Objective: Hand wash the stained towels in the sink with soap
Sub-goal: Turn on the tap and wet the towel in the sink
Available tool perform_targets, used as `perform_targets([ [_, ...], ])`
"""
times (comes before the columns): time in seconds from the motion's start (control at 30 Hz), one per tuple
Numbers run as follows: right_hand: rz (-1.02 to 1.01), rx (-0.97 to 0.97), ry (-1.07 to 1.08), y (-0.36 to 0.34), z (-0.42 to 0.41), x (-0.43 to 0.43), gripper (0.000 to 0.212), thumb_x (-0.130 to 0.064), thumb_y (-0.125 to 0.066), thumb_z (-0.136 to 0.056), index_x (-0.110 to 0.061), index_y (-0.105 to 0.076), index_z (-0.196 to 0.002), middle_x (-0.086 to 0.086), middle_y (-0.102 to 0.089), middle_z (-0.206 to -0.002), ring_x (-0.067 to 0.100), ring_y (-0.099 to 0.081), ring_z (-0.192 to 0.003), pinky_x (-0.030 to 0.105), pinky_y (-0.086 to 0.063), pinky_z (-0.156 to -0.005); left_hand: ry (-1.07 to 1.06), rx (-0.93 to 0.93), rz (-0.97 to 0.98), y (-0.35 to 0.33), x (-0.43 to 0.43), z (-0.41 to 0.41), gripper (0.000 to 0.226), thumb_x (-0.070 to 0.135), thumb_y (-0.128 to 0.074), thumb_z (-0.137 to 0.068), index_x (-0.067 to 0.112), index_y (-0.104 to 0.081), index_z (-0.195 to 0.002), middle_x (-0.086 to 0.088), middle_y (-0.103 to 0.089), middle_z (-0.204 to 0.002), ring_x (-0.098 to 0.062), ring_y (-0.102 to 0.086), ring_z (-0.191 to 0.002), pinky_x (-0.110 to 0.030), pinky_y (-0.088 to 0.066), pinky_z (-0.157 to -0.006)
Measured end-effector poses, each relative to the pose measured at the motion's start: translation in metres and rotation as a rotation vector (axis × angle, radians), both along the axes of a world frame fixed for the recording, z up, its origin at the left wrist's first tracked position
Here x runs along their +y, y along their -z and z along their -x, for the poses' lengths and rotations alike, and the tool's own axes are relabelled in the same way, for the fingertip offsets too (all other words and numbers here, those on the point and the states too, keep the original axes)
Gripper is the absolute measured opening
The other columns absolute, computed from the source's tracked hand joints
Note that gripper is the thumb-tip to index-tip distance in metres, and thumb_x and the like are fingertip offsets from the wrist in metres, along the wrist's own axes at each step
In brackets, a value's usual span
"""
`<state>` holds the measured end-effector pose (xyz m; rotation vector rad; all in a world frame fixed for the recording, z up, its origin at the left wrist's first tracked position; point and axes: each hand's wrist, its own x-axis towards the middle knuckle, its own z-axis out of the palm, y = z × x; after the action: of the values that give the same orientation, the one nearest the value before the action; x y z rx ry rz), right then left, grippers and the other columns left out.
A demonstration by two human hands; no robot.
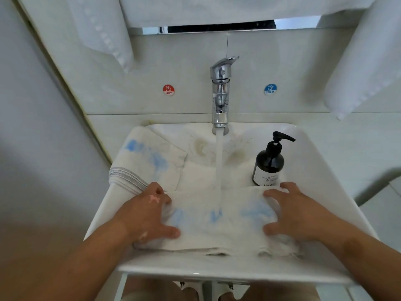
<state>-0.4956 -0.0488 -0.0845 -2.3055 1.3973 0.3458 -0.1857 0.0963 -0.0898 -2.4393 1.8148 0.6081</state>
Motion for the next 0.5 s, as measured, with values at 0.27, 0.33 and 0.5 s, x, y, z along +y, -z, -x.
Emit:
perform_targets([
  [0.27, -0.092, 0.001, -0.063, -0.002, -0.004, 0.006, 0.086, -0.042, -0.081, -0.072, -0.029, -0.034, -0.143, -0.008, -0.058, -0.097, 0.012, -0.059, -0.086, 0.026, -0.052, -0.078, 0.012, -0.087, -0.133, -0.003, 0.000, 0.009, 0.102, 0.079, -0.069, -0.068, 0.033, -0.031, -0.151, 0.005, -0.038, -0.143, -0.019, -0.049, -0.129, -0.032, -0.041, -0.106],
  [0.33, -0.068, 0.001, -0.091, -0.002, -0.004, 0.010, 0.077, -0.038, -0.077, -0.076, -0.030, -0.038, -0.141, -0.009, -0.057, -0.094, 0.011, -0.059, -0.086, 0.024, -0.051, -0.077, 0.020, -0.081, -0.177, -0.005, -0.002, 0.010, 0.104, 0.081, -0.068, -0.067, 0.032, -0.030, -0.151, 0.002, -0.041, -0.143, -0.021, -0.049, -0.130, -0.034, -0.041, -0.107],
  [0.5, 0.029, -0.089, -0.095, -0.018, 0.008, 0.000, 0.061, -0.043, -0.078, -0.077, -0.035, -0.051, -0.132, -0.012, -0.057, -0.086, -0.001, -0.053, -0.077, 0.013, -0.042, -0.066, 0.070, -0.033, -0.237, -0.009, -0.009, 0.009, 0.111, 0.083, -0.070, -0.065, 0.031, -0.028, -0.153, 0.002, -0.041, -0.143, -0.022, -0.048, -0.130, -0.034, -0.040, -0.109],
])
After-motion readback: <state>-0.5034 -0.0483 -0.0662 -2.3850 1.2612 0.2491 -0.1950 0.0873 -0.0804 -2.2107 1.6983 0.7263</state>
